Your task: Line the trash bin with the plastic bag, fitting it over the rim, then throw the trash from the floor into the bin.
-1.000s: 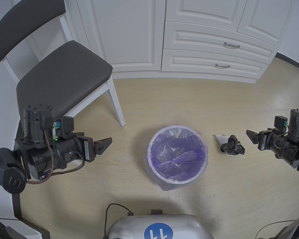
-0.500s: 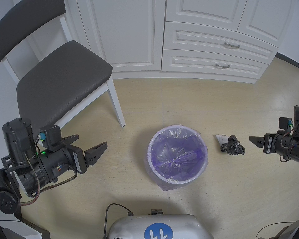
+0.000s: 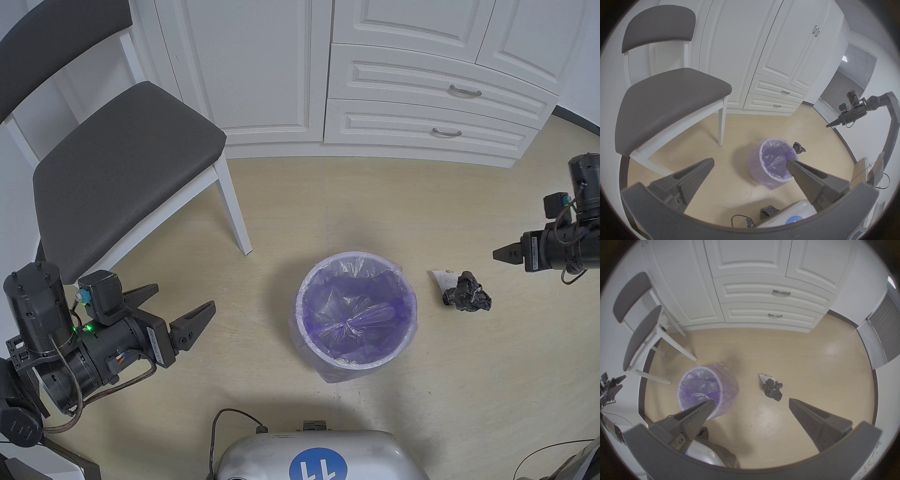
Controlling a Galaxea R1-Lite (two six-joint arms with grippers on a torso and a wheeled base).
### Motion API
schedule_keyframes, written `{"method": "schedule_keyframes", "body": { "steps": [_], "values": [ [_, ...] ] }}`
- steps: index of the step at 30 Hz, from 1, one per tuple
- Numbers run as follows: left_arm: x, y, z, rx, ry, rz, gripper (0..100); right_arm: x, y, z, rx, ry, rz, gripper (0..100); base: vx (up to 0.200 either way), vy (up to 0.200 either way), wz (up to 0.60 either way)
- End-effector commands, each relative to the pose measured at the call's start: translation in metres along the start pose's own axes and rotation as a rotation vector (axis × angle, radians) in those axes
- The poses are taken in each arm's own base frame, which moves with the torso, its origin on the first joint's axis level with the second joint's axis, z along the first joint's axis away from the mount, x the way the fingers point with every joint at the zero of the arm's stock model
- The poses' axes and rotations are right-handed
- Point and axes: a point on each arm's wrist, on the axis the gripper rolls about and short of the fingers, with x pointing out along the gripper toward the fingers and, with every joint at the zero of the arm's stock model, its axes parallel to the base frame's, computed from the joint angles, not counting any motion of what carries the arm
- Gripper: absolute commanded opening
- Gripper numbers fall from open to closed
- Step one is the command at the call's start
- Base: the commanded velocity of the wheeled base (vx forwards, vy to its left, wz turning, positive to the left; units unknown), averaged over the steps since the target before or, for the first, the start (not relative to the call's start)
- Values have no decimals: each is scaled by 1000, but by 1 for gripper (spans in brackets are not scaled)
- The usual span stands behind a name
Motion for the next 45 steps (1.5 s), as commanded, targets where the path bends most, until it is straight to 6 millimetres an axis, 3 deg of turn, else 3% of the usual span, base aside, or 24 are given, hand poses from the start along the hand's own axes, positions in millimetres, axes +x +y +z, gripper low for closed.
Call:
{"method": "schedule_keyframes", "body": {
  "steps": [1,4,7,9,10,11,14,18,20,28,45],
  "values": [
    [3,-2,3,10,-19,33,100,97,-22,-13,84,189,-66,100,0,0,0],
    [5,-13,16,17,-80,60,100,122,-34,-12,150,179,-99,100,0,0,0],
    [2,-19,24,15,-123,129,100,118,-40,-9,171,162,-121,100,0,0,0],
    [-4,-20,29,28,-157,158,100,88,-41,3,177,85,-124,100,0,0,0],
    [-5,-20,30,30,-160,161,100,85,-41,4,178,76,-121,100,0,0,0],
    [-13,-19,35,59,-188,170,100,52,-43,10,186,5,-117,100,0,0,0],
    [-27,-17,41,100,-225,170,100,11,-46,6,187,-71,-131,100,0,0,0],
    [-32,-15,41,124,-232,182,100,-3,-52,-5,163,-114,-131,100,0,0,0],
    [-32,-14,40,136,-231,188,100,0,-57,-10,127,-132,-115,100,0,0,0],
    [-40,-11,41,163,-247,202,100,49,-74,-30,35,-360,-42,100,0,0,0],
    [-42,-11,42,162,-253,204,100,127,-92,-48,83,-188,-31,100,0,0,0]
  ]
}}
